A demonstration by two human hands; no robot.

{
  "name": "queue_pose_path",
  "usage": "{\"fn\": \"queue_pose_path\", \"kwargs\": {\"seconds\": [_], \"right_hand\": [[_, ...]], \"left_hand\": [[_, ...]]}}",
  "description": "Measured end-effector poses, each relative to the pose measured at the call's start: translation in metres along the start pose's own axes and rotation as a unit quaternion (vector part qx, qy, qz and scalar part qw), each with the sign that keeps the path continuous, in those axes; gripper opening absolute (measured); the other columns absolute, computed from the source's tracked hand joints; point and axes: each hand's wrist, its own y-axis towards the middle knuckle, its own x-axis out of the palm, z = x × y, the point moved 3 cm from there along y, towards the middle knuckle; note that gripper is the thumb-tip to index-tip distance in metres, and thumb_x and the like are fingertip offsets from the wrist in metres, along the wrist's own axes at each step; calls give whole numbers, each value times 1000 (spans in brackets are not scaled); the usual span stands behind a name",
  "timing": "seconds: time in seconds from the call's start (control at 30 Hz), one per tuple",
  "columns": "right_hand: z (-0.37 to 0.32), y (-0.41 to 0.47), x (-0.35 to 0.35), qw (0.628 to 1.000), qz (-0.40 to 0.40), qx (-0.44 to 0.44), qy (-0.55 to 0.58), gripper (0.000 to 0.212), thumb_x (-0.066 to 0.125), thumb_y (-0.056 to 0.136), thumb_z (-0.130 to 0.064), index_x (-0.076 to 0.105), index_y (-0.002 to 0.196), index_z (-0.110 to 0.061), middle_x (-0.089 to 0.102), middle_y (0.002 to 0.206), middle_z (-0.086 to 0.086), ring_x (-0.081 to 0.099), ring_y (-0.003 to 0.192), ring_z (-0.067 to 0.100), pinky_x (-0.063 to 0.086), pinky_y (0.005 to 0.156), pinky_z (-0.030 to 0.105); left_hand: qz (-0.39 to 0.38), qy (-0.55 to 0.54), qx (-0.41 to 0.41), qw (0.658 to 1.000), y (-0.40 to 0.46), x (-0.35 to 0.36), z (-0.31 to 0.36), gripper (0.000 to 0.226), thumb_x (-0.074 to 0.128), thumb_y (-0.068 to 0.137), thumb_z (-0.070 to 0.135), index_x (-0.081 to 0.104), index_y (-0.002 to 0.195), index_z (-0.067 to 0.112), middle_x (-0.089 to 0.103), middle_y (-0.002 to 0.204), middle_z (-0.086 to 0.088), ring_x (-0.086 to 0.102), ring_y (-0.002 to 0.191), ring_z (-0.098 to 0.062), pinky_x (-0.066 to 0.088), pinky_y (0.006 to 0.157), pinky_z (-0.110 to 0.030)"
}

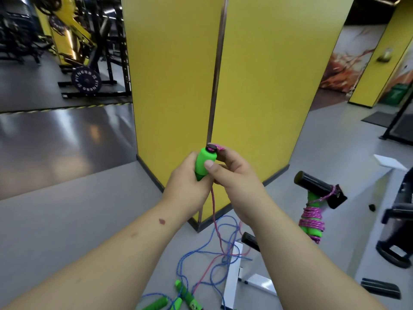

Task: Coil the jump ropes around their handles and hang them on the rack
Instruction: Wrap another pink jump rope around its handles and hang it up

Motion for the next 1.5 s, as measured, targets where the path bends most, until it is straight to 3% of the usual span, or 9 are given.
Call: {"fn": "queue_pose_path", "kwargs": {"seconds": [0.27, 0.5, 0.83, 1.03, 1.13, 1.23, 1.3, 1.37, 1.5], "right_hand": [[-4, -5, -15, 1000, -5, -21, 13, 35, 67, 84, -17, 66, 119, -20, 72, 106, -8, 62, 95, 13, 50, 82, 21], [49, -2, -2, 1000, 5, 0, 12, 30, 62, 95, -2, 64, 121, -18, 72, 99, -13, 63, 87, 2, 48, 75, 14], [134, 12, 0, 996, -16, 78, 36, 24, 55, 97, 2, 63, 114, -13, 73, 89, -15, 67, 78, -3, 50, 69, 12], [163, 23, -5, 983, -97, 153, 32, 51, 56, 88, -6, 54, 138, -11, 65, 121, 11, 57, 104, 23, 43, 90, 41], [173, 18, -7, 951, -145, 275, 4, 41, 57, 85, -16, 61, 124, -6, 65, 96, 8, 61, 95, 25, 45, 91, 46], [172, 15, -14, 940, -123, 299, -110, 16, 56, 96, -14, 72, 100, -12, 54, 74, 8, 53, 65, 20, 53, 69, 38], [169, 18, -18, 944, -102, 262, -173, 24, 51, 102, -18, 75, 98, -18, 43, 69, 7, 40, 56, 16, 39, 54, 32], [167, 22, -19, 958, -68, 227, -161, 25, 51, 101, -26, 74, 100, -18, 37, 64, 3, 32, 53, 15, 27, 51, 28], [157, 25, -7, 983, 23, 181, -16, 24, 44, 106, -14, 68, 103, -11, 40, 64, 4, 28, 47, 10, 22, 43, 22]], "left_hand": [[-4, 38, 39, 998, 0, 5, 10, 17, 62, 91, 31, 61, 108, 35, 72, 90, 3, 68, 86, -24, 55, 77, -54], [-42, 75, 24, 996, -2, -6, -42, 14, 59, 93, 23, 59, 105, 30, 66, 82, 4, 62, 77, -16, 51, 67, -39], [-82, 120, -27, 989, 2, -1, -133, 21, 60, 93, 28, 57, 113, 33, 69, 92, 4, 66, 83, -18, 55, 74, -49], [-49, -12, -90, 995, 15, 8, -146, 16, 70, 87, 13, 64, 97, 24, 70, 77, -5, 66, 66, -14, 55, 61, -39], [-27, 8, -107, 994, 22, 3, -150, 14, 75, 86, 22, 61, 89, 21, 67, 72, -2, 63, 62, -17, 56, 64, -44], [-28, 96, -111, 989, 26, -8, -152, 14, 69, 86, 30, 60, 92, 21, 71, 76, -4, 69, 69, -24, 57, 67, -49], [-28, 120, -130, 984, 27, -14, -152, 14, 68, 88, 32, 60, 94, 22, 72, 71, -1, 69, 66, -18, 58, 66, -45], [-38, 63, -149, 986, 24, -15, -153, 11, 68, 91, 31, 59, 94, 25, 73, 69, 3, 69, 59, -12, 58, 65, -41], [-90, -77, -183, 976, 8, -3, -152, 15, 71, 84, 37, 64, 97, 39, 76, 90, 7, 75, 81, -20, 60, 62, -41]]}}
